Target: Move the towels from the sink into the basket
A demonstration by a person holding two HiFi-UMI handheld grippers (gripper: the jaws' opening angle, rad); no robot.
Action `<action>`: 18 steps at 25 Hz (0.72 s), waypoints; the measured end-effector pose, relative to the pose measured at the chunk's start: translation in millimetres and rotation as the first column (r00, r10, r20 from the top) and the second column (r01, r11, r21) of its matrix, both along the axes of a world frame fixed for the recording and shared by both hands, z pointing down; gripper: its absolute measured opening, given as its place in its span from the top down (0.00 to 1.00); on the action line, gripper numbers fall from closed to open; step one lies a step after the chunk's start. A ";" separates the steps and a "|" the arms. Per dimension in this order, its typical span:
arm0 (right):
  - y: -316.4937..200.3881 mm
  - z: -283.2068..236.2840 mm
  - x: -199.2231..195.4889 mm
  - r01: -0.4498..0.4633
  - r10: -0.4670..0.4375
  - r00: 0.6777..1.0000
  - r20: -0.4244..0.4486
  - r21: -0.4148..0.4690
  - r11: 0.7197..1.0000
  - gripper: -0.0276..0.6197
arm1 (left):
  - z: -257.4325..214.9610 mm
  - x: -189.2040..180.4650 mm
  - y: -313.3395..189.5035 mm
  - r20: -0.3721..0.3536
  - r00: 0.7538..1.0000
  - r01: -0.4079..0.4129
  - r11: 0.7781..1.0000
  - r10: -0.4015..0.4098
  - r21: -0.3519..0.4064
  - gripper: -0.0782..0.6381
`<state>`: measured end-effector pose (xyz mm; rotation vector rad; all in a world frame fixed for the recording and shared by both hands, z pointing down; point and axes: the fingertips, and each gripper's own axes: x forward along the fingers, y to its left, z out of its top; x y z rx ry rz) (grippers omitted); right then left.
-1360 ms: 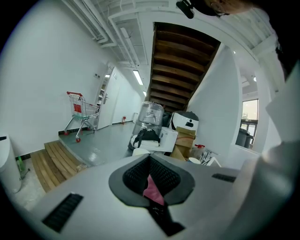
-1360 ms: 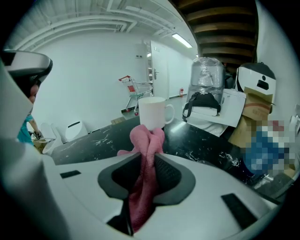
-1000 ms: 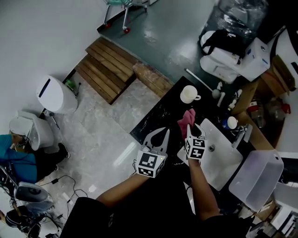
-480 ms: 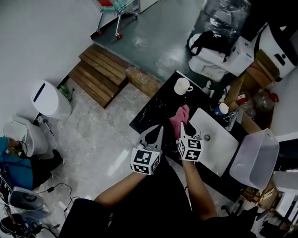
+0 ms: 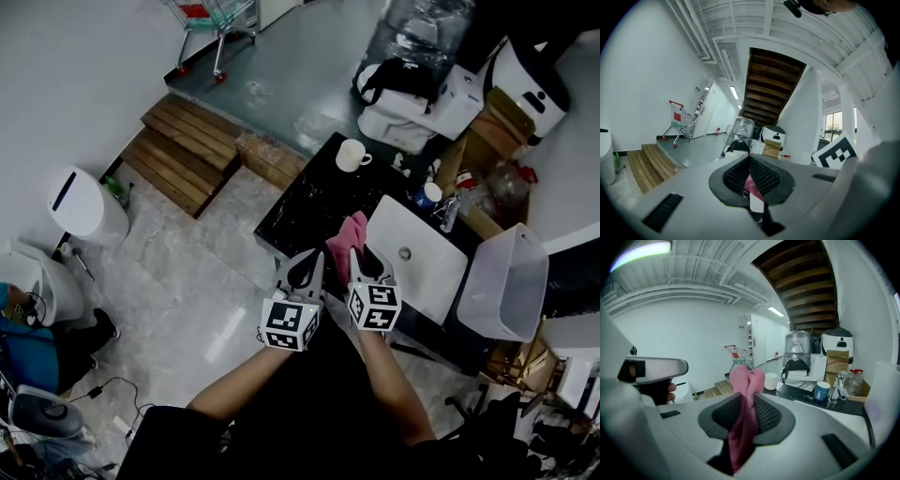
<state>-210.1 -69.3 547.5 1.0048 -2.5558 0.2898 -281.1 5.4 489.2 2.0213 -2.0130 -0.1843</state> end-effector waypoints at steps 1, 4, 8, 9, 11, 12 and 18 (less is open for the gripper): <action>4.7 -2.0 4.7 -0.008 0.008 1.000 -0.003 0.003 1.000 0.81 | -0.4 3.8 2.6 -0.005 1.000 -0.008 1.000 0.008 0.004 0.88; 17.0 -5.5 20.9 -0.037 0.037 0.999 -0.011 0.011 0.999 0.81 | -2.0 16.5 8.9 -0.018 0.999 -0.032 0.999 0.033 0.019 0.88; 24.6 -8.5 38.4 -0.071 0.071 0.997 -0.009 0.013 0.997 0.81 | -6.4 30.4 15.2 -0.053 0.997 -0.060 0.997 0.062 0.043 0.88; 25.2 -10.3 45.0 -0.081 0.081 0.997 -0.006 0.015 0.997 0.81 | -6.3 36.5 15.7 -0.053 0.996 -0.070 0.997 0.072 0.043 0.88; 26.1 -13.3 59.7 -0.099 0.099 0.995 -0.001 0.020 0.995 0.81 | -4.5 49.3 15.0 -0.040 0.995 -0.087 0.996 0.088 0.038 0.88; 26.6 -13.8 66.6 -0.107 0.107 0.994 0.002 0.022 0.994 0.81 | -3.4 55.2 14.1 -0.034 0.995 -0.095 0.995 0.096 0.033 0.88; 26.0 -18.7 112.8 -0.162 0.161 0.987 0.027 0.031 0.986 0.80 | -15.3 97.5 8.8 0.001 0.990 -0.143 0.988 0.143 0.052 0.88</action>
